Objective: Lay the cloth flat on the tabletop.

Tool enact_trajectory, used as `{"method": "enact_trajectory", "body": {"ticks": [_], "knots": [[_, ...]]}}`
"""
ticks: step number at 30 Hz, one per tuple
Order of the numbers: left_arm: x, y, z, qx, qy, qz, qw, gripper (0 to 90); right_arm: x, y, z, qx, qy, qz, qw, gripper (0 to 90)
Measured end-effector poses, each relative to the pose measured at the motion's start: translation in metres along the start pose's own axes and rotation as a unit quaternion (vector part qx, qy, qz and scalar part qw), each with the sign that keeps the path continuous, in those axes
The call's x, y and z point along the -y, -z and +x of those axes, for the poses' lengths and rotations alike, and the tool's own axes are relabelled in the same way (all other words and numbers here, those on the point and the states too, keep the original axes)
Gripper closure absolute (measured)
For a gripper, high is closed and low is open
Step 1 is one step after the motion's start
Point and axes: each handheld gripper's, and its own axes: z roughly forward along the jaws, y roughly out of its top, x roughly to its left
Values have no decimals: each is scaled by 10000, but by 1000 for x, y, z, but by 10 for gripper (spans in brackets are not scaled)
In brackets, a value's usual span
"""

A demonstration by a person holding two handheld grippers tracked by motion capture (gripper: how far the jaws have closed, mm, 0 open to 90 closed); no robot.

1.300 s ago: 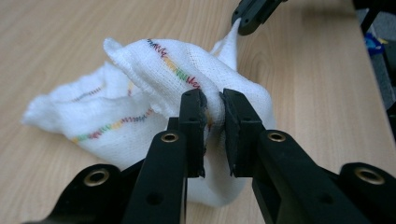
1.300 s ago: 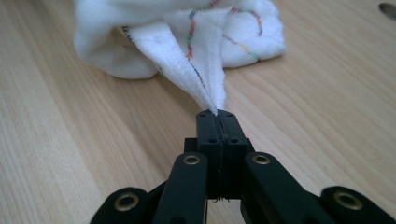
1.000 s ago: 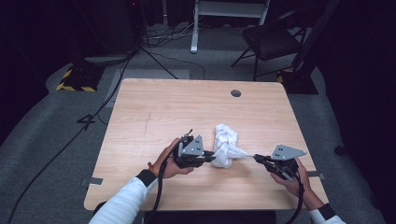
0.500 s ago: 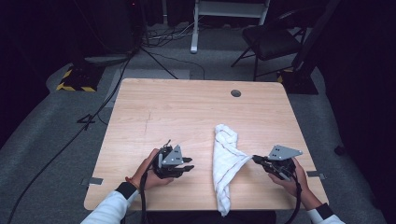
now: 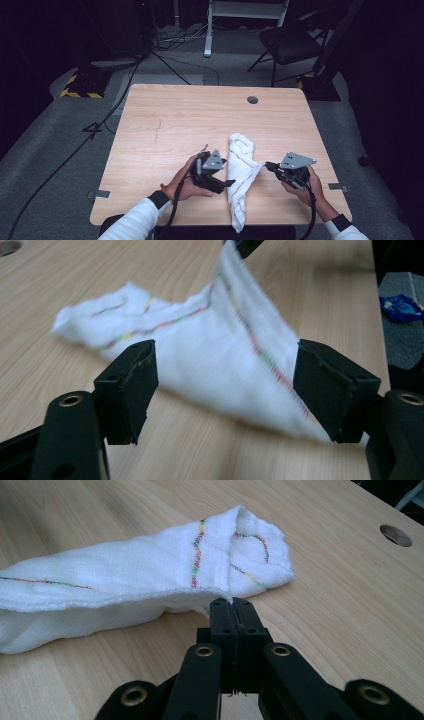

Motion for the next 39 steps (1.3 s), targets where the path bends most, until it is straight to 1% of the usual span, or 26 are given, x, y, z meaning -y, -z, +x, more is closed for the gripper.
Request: {"method": "enact_trajectory", "body": {"ticks": [2,4,6,8,9,10,11,13,15,16,18,19,20,21,24,25,26,27,28,30,31,32,36,37,38,39], "knots": [[-13,-21,-6,12,-59,172,9998,258,1,0,-1,11,-15,-3,10000,888],[-20,-35,-10,50,-156,333,9993,273,0,1,-1,40,-13,-26,10000,882],[-25,-50,-12,-46,-221,500,9985,304,0,2,0,68,19,-50,10000,863],[-26,-59,-8,-35,-94,641,9979,369,0,3,0,117,9,-91,9999,850],[-25,-62,-5,24,-83,664,9978,399,0,3,-1,133,-4,-101,9999,837],[-24,-62,-3,1,-112,651,9978,490,0,4,-1,142,-28,-111,9998,825],[-23,-61,-1,-54,-146,662,9977,549,0,4,-2,155,-26,-108,9998,814],[-21,-59,4,-44,-157,654,9977,654,1,5,-3,184,-70,-138,9997,800],[-18,-57,8,-59,-140,627,9979,713,2,7,-5,185,-118,-208,9995,781],[-17,-55,10,-72,-148,597,9981,770,2,8,-6,193,-154,-238,9994,756],[-16,-55,12,-87,-191,605,9979,802,3,9,-7,205,-200,-236,9993,744],[-15,-54,13,-43,-205,598,9980,791,3,9,-7,224,-192,-226,9993,726],[-15,-53,14,-46,-107,558,9984,755,3,10,-8,254,-184,-210,9993,711],[-17,-53,13,9,-120,534,9985,716,4,10,-9,286,-204,-210,9992,706],[-26,-56,1,179,-235,486,9984,524,8,12,-14,369,-265,-186,9988,701],[-26,-56,1,179,-235,486,9984,491,8,12,-14,369,-265,-186,9988,701],[-31,-62,-8,101,-328,473,9983,442,14,13,-22,439,-391,-144,9982,690],[-31,-62,-8,101,-328,473,9983,415,16,13,-24,472,-423,-131,9979,688],[-36,-70,-11,166,-267,502,9982,414,19,13,-27,505,-497,-109,9974,684],[-37,-75,-11,192,-265,526,9981,380,24,12,-33,531,-607,-30,9967,662],[-39,-84,-13,121,-217,646,9976,372,27,10,-36,580,-658,39,9961,654],[-39,-88,-13,135,-209,715,9971,367,29,10,-37,592,-684,68,9959,653],[-38,-96,-15,114,-224,878,9958,346,33,6,-40,585,-754,186,9953,627],[-37,-101,-16,68,-256,998,9947,357,33,5,-40,578,-760,212,9952,620],[-37,-101,-16,68,-256,998,9947,395,33,5,-40,578,-760,212,9952,620],[-35,-103,-17,-49,-329,1050,9939,458,33,3,-39,572,-752,258,9952,615]]}}
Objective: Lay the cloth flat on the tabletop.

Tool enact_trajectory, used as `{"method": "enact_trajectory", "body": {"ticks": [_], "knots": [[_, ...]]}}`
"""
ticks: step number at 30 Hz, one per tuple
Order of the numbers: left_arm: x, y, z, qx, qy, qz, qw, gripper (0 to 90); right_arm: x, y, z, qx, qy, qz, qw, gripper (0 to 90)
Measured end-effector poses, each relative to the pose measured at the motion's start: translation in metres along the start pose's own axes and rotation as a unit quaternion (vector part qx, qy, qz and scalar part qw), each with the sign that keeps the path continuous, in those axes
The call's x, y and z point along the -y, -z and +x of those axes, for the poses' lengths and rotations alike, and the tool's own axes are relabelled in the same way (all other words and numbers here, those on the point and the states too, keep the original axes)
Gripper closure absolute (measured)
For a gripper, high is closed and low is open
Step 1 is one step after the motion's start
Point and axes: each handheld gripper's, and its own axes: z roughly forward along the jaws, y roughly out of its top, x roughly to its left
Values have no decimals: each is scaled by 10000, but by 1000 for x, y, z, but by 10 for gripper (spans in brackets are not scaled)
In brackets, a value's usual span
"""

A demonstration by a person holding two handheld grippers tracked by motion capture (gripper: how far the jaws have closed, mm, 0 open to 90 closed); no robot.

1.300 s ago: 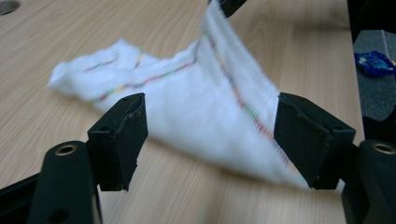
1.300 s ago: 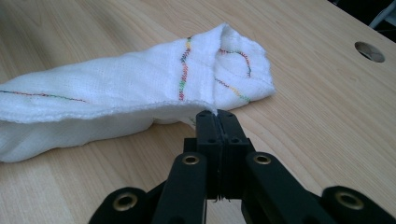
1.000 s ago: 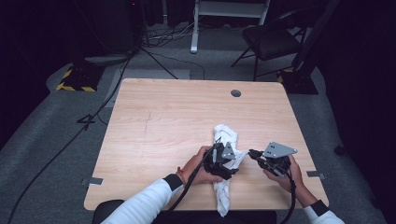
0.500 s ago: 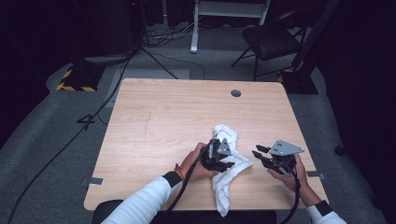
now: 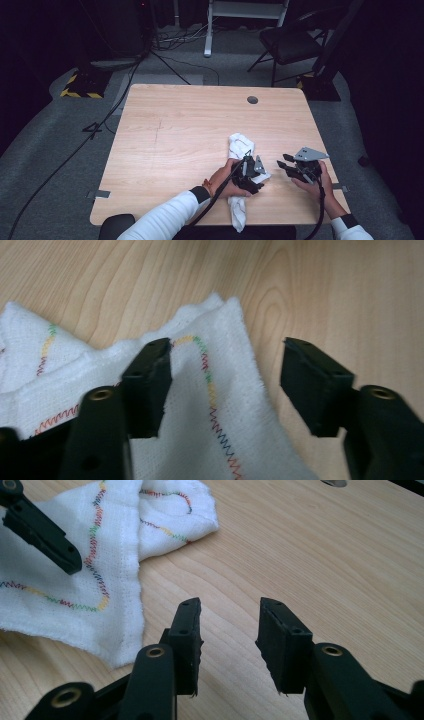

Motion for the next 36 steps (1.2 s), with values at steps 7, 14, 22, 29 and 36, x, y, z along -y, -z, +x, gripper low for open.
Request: {"method": "enact_trajectory", "body": {"ticks": [7,14,22,29,36], "knots": [[4,16,10,-29,-167,-258,9995,812,0,-1,0,39,2,42,10000,613],[15,58,27,-254,-55,-728,9970,896,0,0,-1,65,-38,37,10000,615],[61,106,44,-619,89,-714,9955,897,-2,-3,2,13,-7,59,10000,615],[102,129,52,-778,380,-572,9946,899,-7,-9,9,-98,83,95,9999,610],[134,131,58,-824,587,-199,9947,899,-20,-18,25,-385,299,29,9988,607]]}}
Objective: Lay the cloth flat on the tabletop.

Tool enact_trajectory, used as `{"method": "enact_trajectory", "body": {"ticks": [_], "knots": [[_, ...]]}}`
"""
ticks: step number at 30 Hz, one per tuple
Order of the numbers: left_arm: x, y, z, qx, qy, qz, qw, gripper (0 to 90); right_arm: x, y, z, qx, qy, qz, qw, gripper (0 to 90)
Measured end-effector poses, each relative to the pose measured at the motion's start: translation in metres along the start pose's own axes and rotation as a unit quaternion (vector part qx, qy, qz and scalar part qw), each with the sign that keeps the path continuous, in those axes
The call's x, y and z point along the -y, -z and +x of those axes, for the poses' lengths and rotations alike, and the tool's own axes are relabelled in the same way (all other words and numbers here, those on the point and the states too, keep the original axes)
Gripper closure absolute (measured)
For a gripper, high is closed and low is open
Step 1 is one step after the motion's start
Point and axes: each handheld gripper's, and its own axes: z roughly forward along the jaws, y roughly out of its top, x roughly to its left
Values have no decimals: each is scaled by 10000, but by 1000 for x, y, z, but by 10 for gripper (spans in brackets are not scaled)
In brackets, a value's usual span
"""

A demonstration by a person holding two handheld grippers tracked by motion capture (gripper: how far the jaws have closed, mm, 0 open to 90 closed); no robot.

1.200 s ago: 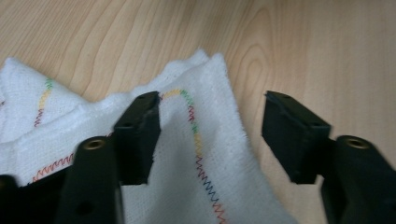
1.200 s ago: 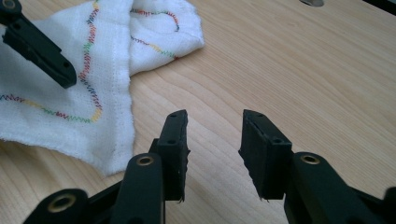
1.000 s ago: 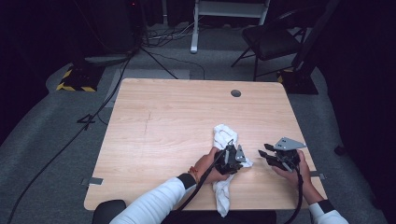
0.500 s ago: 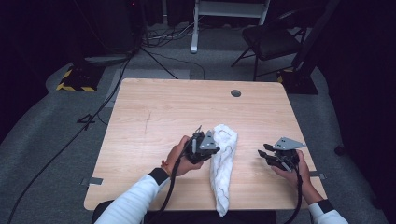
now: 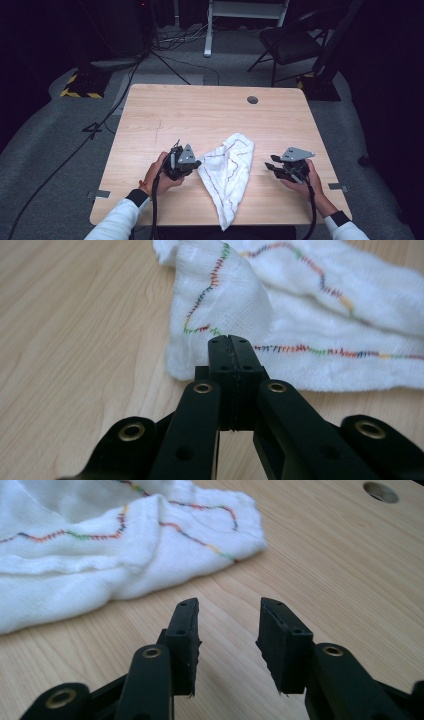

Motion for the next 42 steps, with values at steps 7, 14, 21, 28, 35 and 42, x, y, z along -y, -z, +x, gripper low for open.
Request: {"method": "enact_trajectory", "body": {"ticks": [7,14,21,28,35,42], "knots": [[8,-11,2,58,-52,245,9997,899,-22,-24,25,-417,332,-49,9986,613],[12,-15,4,116,-8,283,9995,899,-38,-40,38,-700,328,-165,9969,617],[14,-18,5,151,-21,327,9993,899,-41,-62,37,-765,128,219,9967,599],[15,-20,6,149,-23,365,9992,899,-39,-62,38,-879,253,333,9952,797],[15,-18,10,47,28,308,9995,899,-40,-46,35,-765,358,166,9963,859],[15,-16,14,-166,125,327,9993,899,-37,-14,14,-474,40,-75,9988,862]]}}
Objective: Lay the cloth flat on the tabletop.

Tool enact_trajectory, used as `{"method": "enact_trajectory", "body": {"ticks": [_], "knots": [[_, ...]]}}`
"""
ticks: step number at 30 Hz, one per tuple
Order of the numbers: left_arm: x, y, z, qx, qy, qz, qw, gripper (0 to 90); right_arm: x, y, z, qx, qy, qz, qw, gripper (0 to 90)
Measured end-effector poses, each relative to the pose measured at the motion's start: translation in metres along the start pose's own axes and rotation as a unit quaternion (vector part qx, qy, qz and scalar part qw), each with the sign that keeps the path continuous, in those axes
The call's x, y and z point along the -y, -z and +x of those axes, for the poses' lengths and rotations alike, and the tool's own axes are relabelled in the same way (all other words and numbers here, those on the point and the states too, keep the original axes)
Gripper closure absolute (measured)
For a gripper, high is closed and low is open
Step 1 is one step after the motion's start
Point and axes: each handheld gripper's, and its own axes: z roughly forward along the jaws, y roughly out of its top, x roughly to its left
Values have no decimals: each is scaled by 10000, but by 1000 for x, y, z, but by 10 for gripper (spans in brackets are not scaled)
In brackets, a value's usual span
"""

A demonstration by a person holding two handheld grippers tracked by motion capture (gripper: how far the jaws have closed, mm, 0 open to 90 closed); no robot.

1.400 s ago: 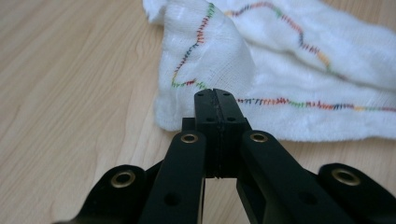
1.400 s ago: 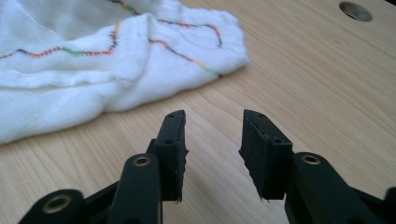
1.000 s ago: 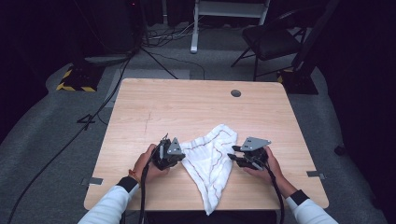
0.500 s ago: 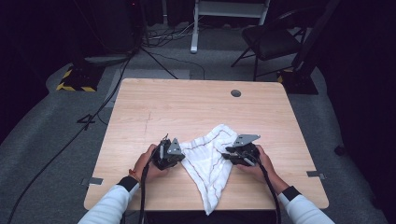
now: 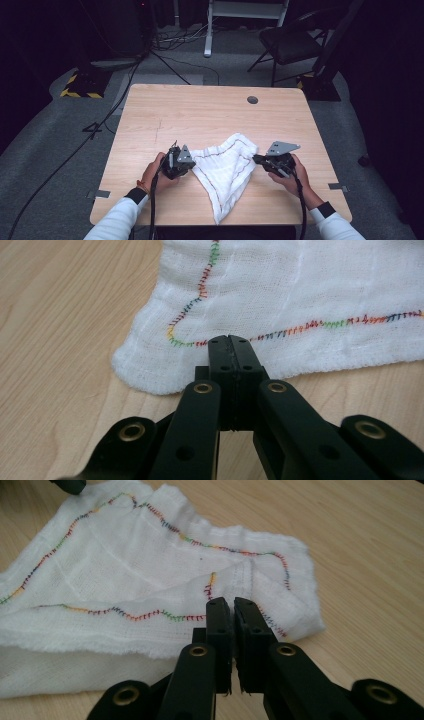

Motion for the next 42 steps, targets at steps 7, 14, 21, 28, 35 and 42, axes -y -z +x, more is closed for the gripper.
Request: {"method": "enact_trajectory", "body": {"ticks": [7,14,21,28,35,42], "knots": [[0,1,2,-81,57,33,9999,899,12,27,-10,234,-177,43,9996,870],[3,5,6,-130,297,63,9995,899,50,67,-38,798,-877,249,9926,872],[8,5,-1,47,481,172,9987,899,83,76,-52,988,-1408,705,9826,873],[18,14,-7,200,446,-26,9988,844,95,71,-58,1085,-1461,879,9794,871],[-4,17,4,-13,519,-575,9970,481,96,61,-64,1147,-1417,850,9796,869],[-77,-33,24,521,429,-562,9961,336,91,46,-71,1266,-1312,875,9793,870]]}}
